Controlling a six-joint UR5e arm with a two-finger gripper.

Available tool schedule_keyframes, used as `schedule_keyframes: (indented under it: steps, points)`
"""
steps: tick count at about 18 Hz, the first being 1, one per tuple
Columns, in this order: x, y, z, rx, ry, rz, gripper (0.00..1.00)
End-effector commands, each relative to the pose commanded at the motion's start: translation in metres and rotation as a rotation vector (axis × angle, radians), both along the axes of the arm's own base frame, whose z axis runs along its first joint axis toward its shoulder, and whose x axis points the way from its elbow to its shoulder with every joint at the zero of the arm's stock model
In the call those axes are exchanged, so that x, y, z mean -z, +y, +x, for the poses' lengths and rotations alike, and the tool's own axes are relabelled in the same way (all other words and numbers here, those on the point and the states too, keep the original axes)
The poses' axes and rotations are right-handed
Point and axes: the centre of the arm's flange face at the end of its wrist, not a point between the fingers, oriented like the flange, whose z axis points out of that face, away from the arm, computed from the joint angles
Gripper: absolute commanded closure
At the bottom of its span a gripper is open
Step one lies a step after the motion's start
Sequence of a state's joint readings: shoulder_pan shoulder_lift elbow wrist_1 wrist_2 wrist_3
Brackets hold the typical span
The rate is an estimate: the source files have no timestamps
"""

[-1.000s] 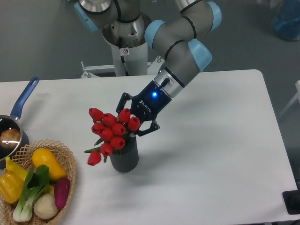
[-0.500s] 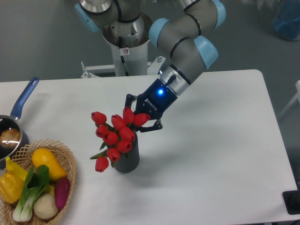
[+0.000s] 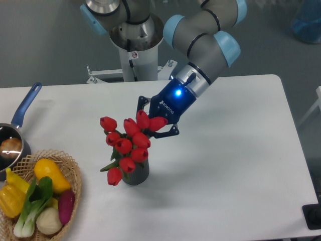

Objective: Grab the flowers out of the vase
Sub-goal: 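Lift the gripped tulips straight up out of the grey vase, then carry the tulip bunch up and away from the vase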

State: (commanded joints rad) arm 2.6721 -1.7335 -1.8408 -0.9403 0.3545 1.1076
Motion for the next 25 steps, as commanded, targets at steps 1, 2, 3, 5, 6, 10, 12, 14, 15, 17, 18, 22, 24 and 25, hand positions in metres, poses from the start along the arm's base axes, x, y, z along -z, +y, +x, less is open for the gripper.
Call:
schedule_keyframes:
  steps: [1, 2, 3, 5, 6, 10, 12, 14, 15, 17, 18, 22, 24, 25]
  points:
    - [-0.005, -0.002, 0.0, -0.002, 0.001, 0.015, 1.0]
    - [-0.01, -0.004, -0.002, -0.004, 0.0, 0.028, 1.0]
    - [-0.014, -0.005, -0.001, -0.006, 0.0, 0.034, 1.0]
    - [-0.022, -0.008, -0.003, -0.013, -0.002, 0.05, 1.0]
    - [-0.027, -0.009, -0.002, -0.014, -0.009, 0.062, 1.0]
    - [-0.048, -0.016, -0.008, -0.031, -0.035, 0.115, 1.0]
    - [-0.059, -0.019, -0.014, -0.046, -0.056, 0.121, 1.0]
    - [-0.073, -0.023, -0.021, -0.06, -0.068, 0.138, 1.0]
    - [-0.079, -0.027, -0.027, -0.069, -0.079, 0.153, 1.0]
    - [-0.089, -0.034, -0.034, -0.078, -0.076, 0.179, 1.0]
    - [-0.091, -0.037, -0.037, -0.085, -0.072, 0.182, 1.0]
    - [-0.094, -0.042, -0.042, -0.097, -0.066, 0.185, 1.0]
    - [-0.094, -0.044, -0.043, -0.101, -0.063, 0.185, 1.0]
    - [-0.096, -0.046, -0.045, -0.106, -0.059, 0.186, 1.0]
